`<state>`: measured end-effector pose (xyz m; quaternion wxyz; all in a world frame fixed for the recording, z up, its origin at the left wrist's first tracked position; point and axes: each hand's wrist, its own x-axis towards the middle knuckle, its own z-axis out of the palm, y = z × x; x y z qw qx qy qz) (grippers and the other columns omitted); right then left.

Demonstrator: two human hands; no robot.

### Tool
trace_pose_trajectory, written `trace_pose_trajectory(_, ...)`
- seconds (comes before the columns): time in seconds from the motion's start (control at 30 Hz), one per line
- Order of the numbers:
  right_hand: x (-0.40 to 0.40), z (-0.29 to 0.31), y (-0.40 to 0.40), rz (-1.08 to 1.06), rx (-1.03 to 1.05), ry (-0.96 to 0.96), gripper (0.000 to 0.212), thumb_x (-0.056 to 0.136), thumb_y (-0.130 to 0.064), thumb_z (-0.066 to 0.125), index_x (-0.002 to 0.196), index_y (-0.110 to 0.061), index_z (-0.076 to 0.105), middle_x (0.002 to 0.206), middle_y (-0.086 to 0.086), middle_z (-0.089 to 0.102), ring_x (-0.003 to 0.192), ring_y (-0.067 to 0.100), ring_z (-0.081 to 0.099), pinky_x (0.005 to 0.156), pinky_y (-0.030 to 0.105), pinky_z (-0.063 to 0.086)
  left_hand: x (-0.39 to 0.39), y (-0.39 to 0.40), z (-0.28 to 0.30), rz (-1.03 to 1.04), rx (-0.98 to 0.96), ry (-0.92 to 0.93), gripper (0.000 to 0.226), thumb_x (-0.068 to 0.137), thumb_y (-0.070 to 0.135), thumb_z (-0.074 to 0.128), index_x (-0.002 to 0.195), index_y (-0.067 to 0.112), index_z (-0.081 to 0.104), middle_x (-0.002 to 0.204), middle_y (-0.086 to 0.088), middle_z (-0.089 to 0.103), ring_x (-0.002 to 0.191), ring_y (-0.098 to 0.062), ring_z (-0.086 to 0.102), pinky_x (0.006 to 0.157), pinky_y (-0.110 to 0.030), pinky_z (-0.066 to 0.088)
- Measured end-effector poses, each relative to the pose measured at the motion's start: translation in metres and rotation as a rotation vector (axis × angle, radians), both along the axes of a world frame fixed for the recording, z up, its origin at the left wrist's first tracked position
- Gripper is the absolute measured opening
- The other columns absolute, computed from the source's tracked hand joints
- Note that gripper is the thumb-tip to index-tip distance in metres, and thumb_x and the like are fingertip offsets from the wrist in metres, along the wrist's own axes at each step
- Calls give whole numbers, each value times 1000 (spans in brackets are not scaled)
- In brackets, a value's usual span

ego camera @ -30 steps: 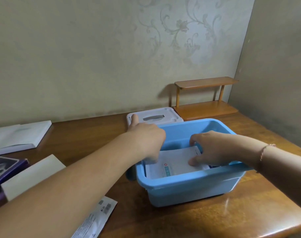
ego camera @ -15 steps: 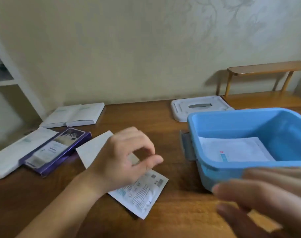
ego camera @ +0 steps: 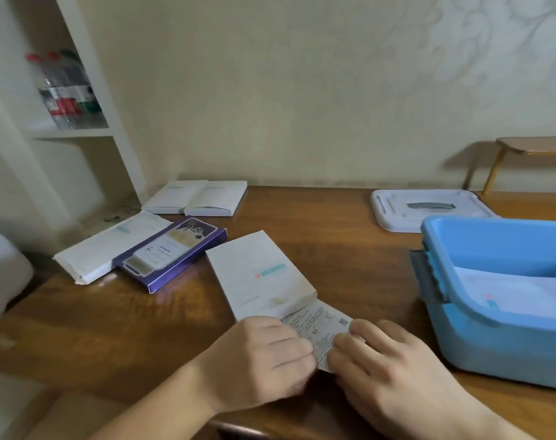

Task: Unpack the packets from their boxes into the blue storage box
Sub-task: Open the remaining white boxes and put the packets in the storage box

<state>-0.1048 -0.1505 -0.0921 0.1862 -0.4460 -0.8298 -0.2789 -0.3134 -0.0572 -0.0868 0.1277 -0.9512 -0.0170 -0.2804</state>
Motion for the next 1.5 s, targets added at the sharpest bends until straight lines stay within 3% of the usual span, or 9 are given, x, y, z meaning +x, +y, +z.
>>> trace_pose_trajectory(0.3,4,24,-14,21,27,52,25,86,-13,53,85,-9,79,87,6,76,81,20,74,54,29,58,-9,19,0,75,-183,64,32,91,47,67,103,17,71,109,5,69,99,-13,63,81,-29,50)
trace_pose_trajectory(0.57,11,54,-51,-16,-23,83,32,91,-21,49,90,-14,80,95,0,77,85,12,74,62,26,60,-22,24,-13,140,-134,-22,24,88,31,73,108,19,75,110,7,72,98,-15,64,75,-33,52)
trace_pose_trajectory(0.63,10,57,-55,-3,-28,247,37,98,-24,44,91,-16,79,93,-4,76,85,7,71,63,22,58,-21,18,-9,89,-248,-113,21,86,30,75,103,17,77,107,7,73,97,-13,65,74,-33,55)
trace_pose_trajectory(0.73,19,68,-60,-42,48,585,17,91,-38,57,95,-37,73,83,-29,66,79,-14,58,73,5,46,-12,1,15,87,-836,-450,16,81,35,77,96,30,76,93,13,75,91,-9,70,77,-31,60)
trace_pose_trajectory(0.8,37,86,-56,-157,8,885,26,81,-60,65,102,-46,65,75,-27,68,65,-4,63,63,17,55,5,-7,43,79,-1050,-651,34,73,36,78,106,41,69,81,8,73,77,-4,69,71,-19,57)
trace_pose_trajectory(0.9,76,125,-51,-129,-155,1177,69,64,-72,74,123,-40,59,82,-10,76,60,23,73,55,47,59,47,-3,97,-137,-1227,-645,63,78,20,77,132,37,51,82,-8,71,76,-16,66,68,-22,52)
trace_pose_trajectory(1.1,149,161,-50,-224,-316,1456,50,53,-37,85,101,-35,73,84,8,77,64,23,73,47,37,55,153,22,153,-75,-1398,-426,41,87,4,70,124,15,57,80,-4,73,77,-16,67,72,-36,54)
trace_pose_trajectory(1.37,203,125,-65,-650,-535,1325,34,84,0,71,107,-24,64,73,12,75,57,26,71,46,33,54,216,19,117,308,-1030,36,24,78,22,80,99,27,68,64,9,67,62,-6,57,66,-26,46)
trace_pose_trajectory(1.5,203,120,-57,-781,-730,1151,44,84,-5,73,114,-33,57,73,7,75,59,24,71,51,35,57,219,8,113,502,-689,142,19,77,36,75,92,37,63,79,16,68,92,-11,60,88,-36,43)
